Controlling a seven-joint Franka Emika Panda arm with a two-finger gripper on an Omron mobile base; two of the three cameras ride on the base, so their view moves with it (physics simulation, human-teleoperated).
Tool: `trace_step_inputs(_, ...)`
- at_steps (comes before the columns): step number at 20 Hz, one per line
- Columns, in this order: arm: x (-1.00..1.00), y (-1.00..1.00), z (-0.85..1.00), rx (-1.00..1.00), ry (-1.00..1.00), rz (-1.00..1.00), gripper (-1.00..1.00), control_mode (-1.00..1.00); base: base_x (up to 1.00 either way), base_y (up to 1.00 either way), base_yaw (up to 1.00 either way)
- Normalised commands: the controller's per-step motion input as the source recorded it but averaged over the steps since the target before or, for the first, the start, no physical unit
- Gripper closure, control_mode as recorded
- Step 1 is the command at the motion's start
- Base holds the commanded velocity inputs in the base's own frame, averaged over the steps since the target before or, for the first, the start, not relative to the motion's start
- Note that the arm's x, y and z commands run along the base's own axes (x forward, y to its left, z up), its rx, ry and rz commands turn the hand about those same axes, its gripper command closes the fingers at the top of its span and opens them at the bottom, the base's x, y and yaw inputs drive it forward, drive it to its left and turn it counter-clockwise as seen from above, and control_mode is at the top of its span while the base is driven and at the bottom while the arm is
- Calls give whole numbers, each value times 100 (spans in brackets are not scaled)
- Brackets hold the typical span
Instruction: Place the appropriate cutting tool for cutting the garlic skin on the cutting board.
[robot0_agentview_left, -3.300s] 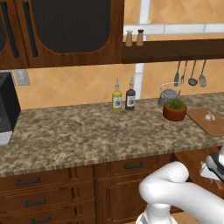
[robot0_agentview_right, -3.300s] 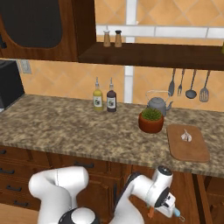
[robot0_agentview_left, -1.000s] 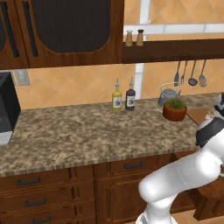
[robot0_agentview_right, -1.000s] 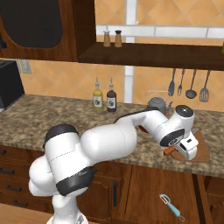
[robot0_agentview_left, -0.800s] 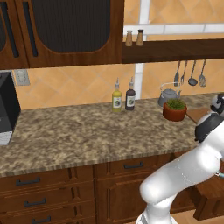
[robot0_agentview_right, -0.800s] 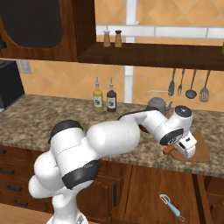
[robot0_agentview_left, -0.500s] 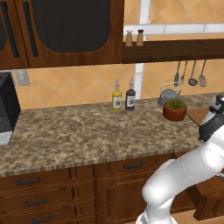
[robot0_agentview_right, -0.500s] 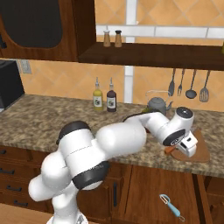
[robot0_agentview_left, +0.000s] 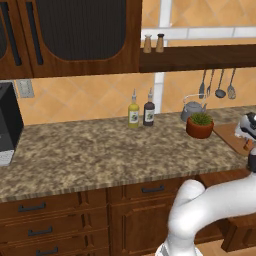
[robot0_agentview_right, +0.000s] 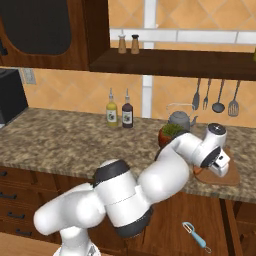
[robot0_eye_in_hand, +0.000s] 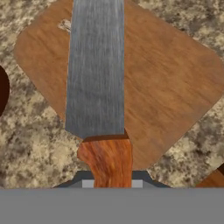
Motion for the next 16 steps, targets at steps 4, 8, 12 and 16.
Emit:
trace_step_inputs(4,2,-13,-18,0,0,3,100,-100,0,0,0)
trace_step_inputs(8,3,-7,-14,0,0,1,100,-100,0,0,0)
trace_step_inputs(12,7,-1,-13,0,0,1,100,-100,0,0,0)
trace_step_inputs(16,10,-2,-14,0,0,2,100,-100,0,0,0)
